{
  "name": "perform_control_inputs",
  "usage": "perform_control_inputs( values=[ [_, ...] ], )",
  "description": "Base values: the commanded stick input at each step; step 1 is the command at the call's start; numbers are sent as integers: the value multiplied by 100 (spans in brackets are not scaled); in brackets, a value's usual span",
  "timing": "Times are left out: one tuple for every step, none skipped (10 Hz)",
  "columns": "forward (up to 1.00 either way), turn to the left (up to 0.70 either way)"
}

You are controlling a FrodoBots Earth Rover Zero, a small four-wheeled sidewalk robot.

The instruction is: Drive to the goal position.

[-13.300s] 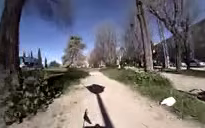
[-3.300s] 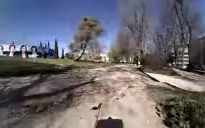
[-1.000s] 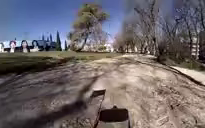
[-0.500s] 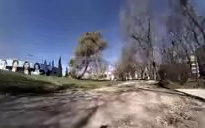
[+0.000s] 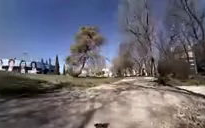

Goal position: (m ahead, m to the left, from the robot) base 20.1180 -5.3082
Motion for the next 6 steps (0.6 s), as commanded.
perform_control_inputs(
  values=[
    [100, 0],
    [100, 0],
    [100, 0],
    [100, 0],
    [100, 0],
    [100, 0]
  ],
)
